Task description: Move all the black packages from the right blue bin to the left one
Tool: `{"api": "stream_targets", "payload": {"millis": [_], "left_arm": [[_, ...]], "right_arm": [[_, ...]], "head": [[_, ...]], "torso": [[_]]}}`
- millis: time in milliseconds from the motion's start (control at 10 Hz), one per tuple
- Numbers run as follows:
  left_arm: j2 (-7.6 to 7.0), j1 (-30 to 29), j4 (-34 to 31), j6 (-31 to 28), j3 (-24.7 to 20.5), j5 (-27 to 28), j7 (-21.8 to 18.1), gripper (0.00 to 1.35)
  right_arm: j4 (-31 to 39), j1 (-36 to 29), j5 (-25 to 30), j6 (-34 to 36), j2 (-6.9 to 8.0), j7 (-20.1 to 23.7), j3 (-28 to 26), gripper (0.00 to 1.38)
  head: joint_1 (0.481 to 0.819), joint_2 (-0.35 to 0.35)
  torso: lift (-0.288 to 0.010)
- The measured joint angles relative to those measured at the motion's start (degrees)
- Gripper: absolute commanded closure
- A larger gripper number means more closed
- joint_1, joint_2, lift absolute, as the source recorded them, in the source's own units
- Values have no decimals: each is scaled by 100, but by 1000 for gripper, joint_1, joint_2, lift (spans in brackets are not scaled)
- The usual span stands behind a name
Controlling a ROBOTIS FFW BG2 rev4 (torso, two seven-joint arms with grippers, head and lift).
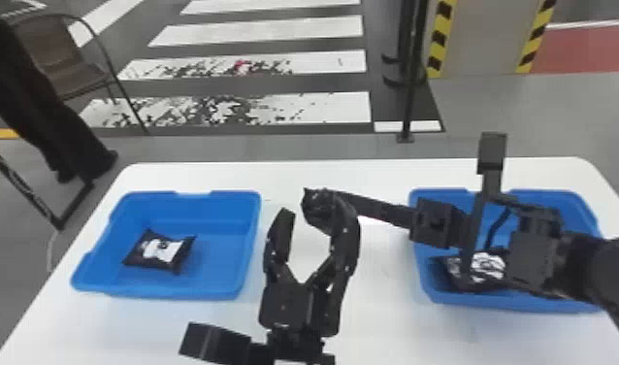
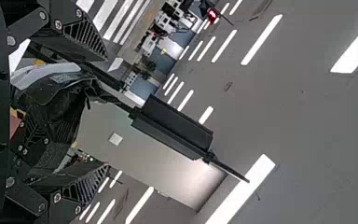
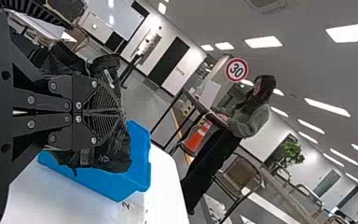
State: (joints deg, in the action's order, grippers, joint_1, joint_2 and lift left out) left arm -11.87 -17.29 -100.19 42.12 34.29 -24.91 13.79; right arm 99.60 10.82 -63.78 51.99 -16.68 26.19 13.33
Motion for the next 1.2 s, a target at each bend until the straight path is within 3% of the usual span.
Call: {"api": "stream_targets", "payload": {"millis": [200,300,400,600,1000,1200], "left_arm": [[0,0,0,-56,0,-17,-15,295],[0,-1,0,-92,-1,-31,-24,441],[2,-10,1,-124,-19,-39,-25,860],[24,-37,1,-143,-142,35,-1,1174],[57,-78,1,-99,-370,446,27,1211],[102,-123,0,-39,-578,492,27,1211]], "right_arm": [[5,19,-73,-12,-3,9,100,1213],[14,27,-111,-23,-7,19,147,1213],[16,28,-137,-38,-11,27,166,1213],[17,29,-192,-93,-14,50,173,1213],[-16,29,-236,-196,-19,71,176,1211],[-86,24,-278,-293,-12,79,176,1033]], "head": [[695,141],[695,144],[695,147],[695,157],[695,167],[695,179]], "torso": [[-154],[-154],[-154],[-154],[-154],[-154]]}}
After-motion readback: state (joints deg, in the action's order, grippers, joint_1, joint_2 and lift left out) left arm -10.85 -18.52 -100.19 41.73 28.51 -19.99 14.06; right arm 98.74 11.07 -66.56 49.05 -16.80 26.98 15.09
